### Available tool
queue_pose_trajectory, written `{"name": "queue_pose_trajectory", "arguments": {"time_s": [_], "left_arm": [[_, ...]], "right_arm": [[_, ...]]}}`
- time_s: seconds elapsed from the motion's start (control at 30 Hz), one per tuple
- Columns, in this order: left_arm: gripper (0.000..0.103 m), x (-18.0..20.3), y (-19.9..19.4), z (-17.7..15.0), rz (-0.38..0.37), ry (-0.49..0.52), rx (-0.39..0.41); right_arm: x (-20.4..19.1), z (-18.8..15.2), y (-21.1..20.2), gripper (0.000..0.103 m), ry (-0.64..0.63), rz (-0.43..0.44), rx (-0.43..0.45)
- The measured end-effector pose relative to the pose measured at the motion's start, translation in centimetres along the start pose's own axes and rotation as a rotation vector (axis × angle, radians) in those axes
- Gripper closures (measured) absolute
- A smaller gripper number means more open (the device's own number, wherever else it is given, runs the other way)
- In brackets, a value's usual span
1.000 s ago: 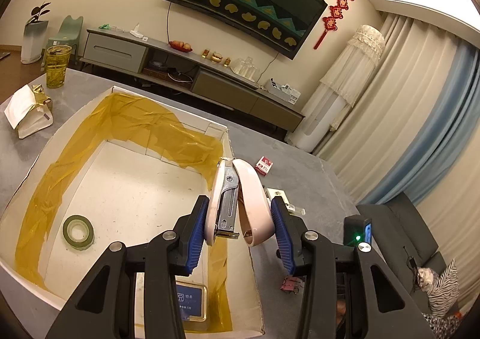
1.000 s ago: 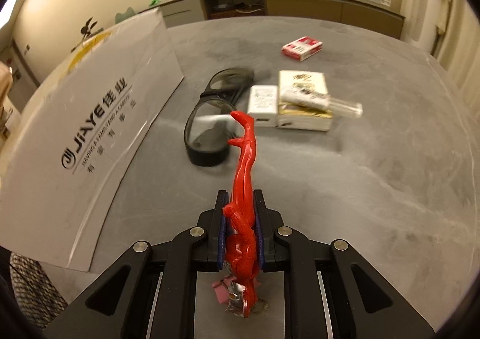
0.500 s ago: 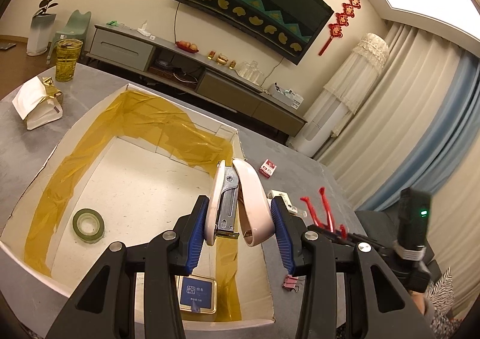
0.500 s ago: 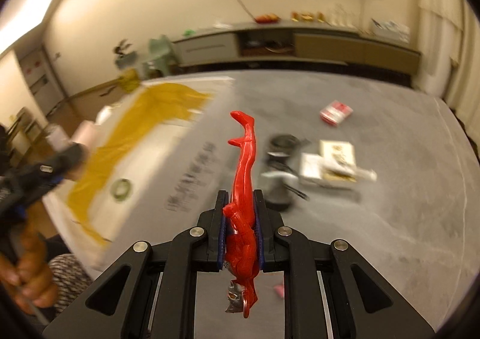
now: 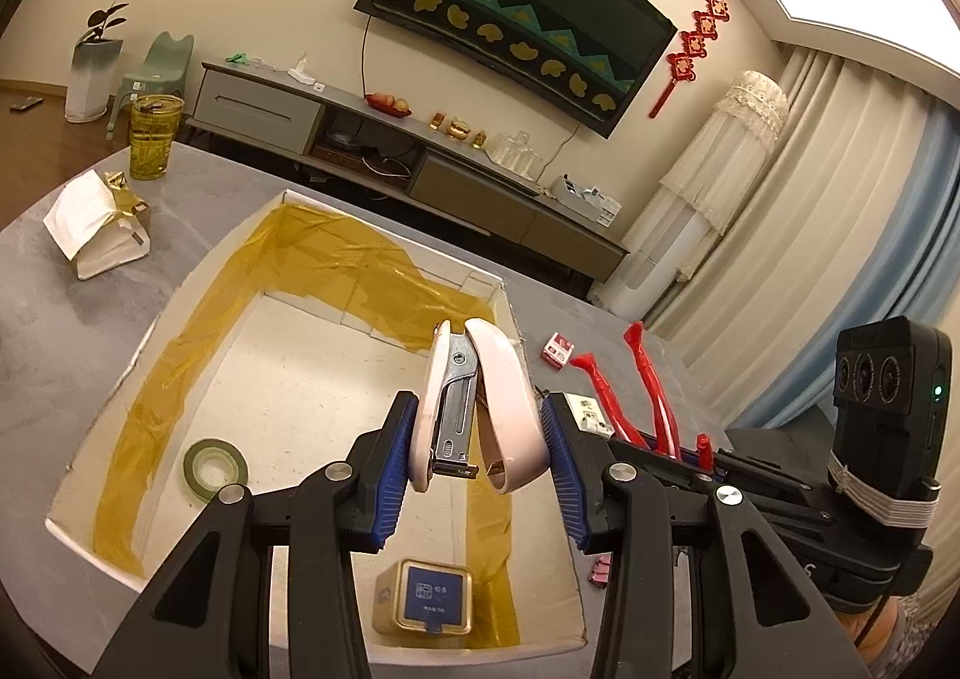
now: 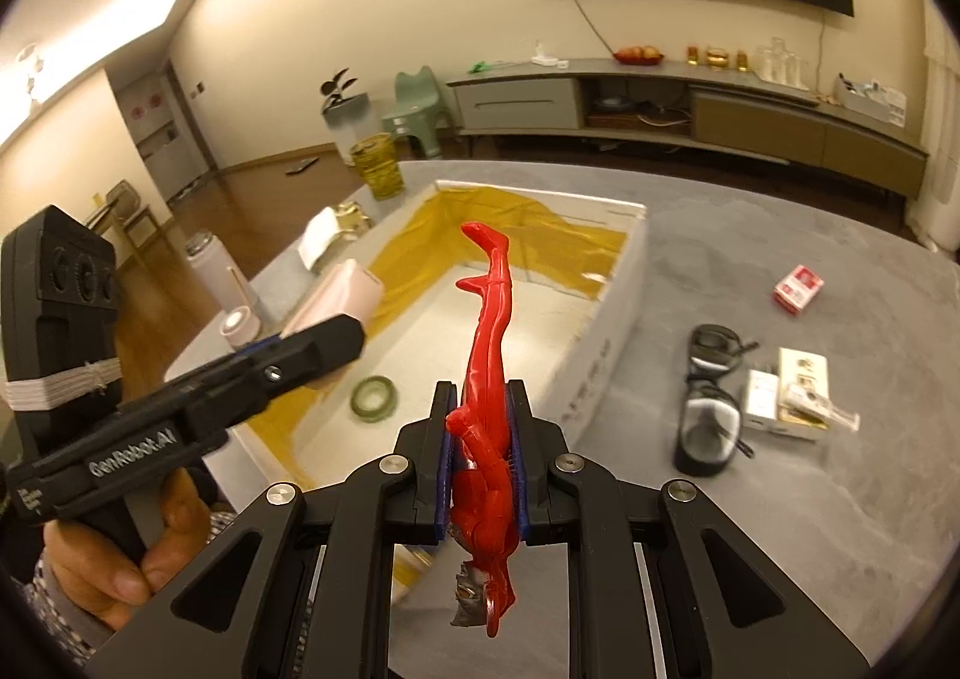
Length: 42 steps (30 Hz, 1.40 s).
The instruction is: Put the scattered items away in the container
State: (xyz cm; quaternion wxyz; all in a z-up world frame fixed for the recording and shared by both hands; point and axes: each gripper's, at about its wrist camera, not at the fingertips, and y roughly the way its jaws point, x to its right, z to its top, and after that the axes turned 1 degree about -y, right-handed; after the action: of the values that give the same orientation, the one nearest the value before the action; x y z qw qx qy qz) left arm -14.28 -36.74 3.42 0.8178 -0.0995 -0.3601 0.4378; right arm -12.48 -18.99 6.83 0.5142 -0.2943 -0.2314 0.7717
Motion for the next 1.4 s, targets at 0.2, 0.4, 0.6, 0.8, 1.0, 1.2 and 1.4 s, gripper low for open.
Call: {"name": "queue_pose_trajectory", "arguments": {"time_s": [0.2,0.4,0.6,0.8,1.0,1.2,1.4], "left_arm": [[0.059,-1.1,0.9,2.6,0.033,0.018,-0.036],[0.060,-2.3,2.0,4.7,0.036,-0.003,-0.088],[0.059,-2.4,3.8,5.6,0.060,0.012,-0.149],[0.059,-2.4,5.3,6.7,0.101,0.039,-0.194],[0.059,-2.7,7.0,7.9,0.140,0.072,-0.240],[0.059,-3.6,8.9,9.1,0.164,0.065,-0.277],[0.059,-4.2,10.6,9.7,0.185,0.057,-0.304]], "right_arm": [[-0.8,2.5,1.5,0.087,0.007,0.060,-0.011],[-0.5,4.1,3.2,0.087,0.045,0.108,-0.035],[-0.2,5.2,5.0,0.087,0.063,0.129,-0.060],[0.2,6.1,6.7,0.087,0.069,0.136,-0.082],[0.5,7.0,8.3,0.087,0.052,0.125,-0.102],[1.0,7.6,10.1,0.087,0.031,0.110,-0.125],[1.7,8.0,12.0,0.086,0.013,0.077,-0.148]]}}
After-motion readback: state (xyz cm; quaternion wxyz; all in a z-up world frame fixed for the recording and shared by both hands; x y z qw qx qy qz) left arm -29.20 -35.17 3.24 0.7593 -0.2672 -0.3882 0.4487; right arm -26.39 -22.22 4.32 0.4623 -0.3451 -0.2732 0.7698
